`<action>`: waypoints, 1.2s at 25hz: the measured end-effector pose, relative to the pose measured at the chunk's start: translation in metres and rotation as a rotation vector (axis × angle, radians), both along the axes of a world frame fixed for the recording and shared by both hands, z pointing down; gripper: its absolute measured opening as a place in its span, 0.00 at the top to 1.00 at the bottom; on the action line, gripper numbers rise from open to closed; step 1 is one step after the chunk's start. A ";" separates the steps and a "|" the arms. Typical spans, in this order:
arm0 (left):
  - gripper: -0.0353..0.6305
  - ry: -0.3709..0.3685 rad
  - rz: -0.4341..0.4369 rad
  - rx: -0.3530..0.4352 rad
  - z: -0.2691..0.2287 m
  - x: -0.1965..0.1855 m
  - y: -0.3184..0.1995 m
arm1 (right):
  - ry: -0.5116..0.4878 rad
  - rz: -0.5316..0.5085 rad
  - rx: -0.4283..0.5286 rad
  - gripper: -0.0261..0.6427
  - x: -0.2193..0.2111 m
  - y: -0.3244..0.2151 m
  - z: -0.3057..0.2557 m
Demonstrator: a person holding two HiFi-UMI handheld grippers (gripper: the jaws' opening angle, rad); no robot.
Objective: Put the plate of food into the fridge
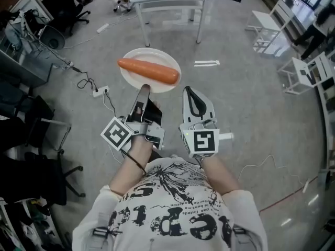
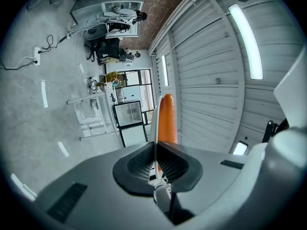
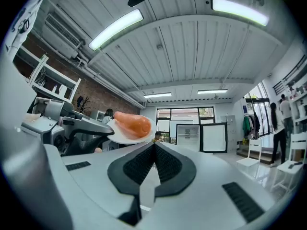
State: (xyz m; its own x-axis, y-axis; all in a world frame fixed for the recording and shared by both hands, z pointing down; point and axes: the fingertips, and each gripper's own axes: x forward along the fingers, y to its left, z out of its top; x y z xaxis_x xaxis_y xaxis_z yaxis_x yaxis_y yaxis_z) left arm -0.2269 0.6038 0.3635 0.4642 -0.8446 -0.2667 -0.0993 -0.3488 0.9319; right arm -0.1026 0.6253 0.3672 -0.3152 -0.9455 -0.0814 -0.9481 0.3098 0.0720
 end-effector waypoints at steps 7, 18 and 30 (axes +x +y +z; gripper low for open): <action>0.91 -0.001 0.001 0.001 0.001 0.000 0.000 | -0.033 0.008 -0.002 0.96 0.004 -0.001 -0.001; 0.91 -0.004 -0.007 -0.010 0.003 -0.006 -0.028 | -0.052 -0.021 -0.035 0.96 0.001 -0.030 0.006; 0.91 0.009 0.045 -0.012 0.005 -0.057 -0.149 | -0.062 0.026 -0.045 0.96 -0.047 -0.145 0.009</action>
State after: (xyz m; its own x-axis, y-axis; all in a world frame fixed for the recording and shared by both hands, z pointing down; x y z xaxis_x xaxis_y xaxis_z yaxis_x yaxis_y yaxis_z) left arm -0.2844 0.4548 0.3686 0.4996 -0.8260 -0.2610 -0.0754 -0.3416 0.9368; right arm -0.1493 0.4807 0.3760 -0.2859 -0.9565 -0.0575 -0.9581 0.2864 -0.0005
